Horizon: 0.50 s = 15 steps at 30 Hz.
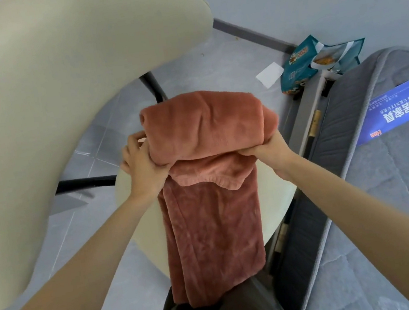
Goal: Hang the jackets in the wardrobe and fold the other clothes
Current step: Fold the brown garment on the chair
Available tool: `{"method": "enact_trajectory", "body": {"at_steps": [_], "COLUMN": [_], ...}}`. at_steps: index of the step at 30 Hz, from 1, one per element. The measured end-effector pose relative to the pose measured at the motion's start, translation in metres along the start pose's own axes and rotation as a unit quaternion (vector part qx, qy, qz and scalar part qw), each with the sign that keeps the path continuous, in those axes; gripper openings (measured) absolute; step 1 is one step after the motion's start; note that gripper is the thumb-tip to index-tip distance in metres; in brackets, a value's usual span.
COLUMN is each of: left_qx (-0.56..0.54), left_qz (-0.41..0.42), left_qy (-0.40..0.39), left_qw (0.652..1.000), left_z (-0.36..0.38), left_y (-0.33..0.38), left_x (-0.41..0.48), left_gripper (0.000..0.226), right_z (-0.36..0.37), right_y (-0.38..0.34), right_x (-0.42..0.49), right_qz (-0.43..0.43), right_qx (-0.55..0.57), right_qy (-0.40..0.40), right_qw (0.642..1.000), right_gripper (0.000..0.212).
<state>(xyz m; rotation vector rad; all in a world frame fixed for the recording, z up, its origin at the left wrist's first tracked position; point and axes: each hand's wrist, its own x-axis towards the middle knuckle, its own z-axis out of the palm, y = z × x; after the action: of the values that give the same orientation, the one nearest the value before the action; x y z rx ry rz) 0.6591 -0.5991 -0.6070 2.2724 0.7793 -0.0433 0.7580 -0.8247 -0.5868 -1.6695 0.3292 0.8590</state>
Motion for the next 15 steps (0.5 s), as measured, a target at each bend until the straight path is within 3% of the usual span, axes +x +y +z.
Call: {"method": "enact_trajectory", "body": {"at_steps": [3,5,7,9,12,15], "left_qx": [0.081,0.025,-0.038,-0.085,-0.178,-0.26], "left_qz": [0.125,0.159,0.173,0.108,-0.084,-0.267], "left_qy": [0.054,0.062,0.021,-0.061,-0.2,-0.229], "left_qw": [0.987,0.985,0.984,0.989,0.96,0.899], "left_z": [-0.001,-0.004,-0.008,-0.012,-0.022,-0.027], "left_y": [-0.017,-0.026,-0.039,-0.052,-0.06,-0.065], "left_x": [-0.041,-0.065,-0.086,-0.104,-0.125,-0.136], "left_gripper": [0.027,0.036,0.043,0.031,0.016,0.026], "right_z": [0.004,0.005,0.005,0.002,-0.005,-0.002], "right_y": [0.022,0.041,0.06,0.077,0.101,0.112], "right_x": [-0.026,-0.042,-0.058,-0.074,-0.098,-0.115], "right_qz": [-0.017,-0.033,-0.049,-0.038,0.016,0.158], "right_qx": [-0.071,-0.103,-0.124,-0.166,-0.184,0.013], "right_qy": [0.035,0.044,0.003,-0.039,-0.085,-0.06], "right_qw": [0.997,0.993,0.991,0.985,0.979,0.985], "right_gripper": [0.027,0.018,0.021,0.022,0.033,0.04]}}
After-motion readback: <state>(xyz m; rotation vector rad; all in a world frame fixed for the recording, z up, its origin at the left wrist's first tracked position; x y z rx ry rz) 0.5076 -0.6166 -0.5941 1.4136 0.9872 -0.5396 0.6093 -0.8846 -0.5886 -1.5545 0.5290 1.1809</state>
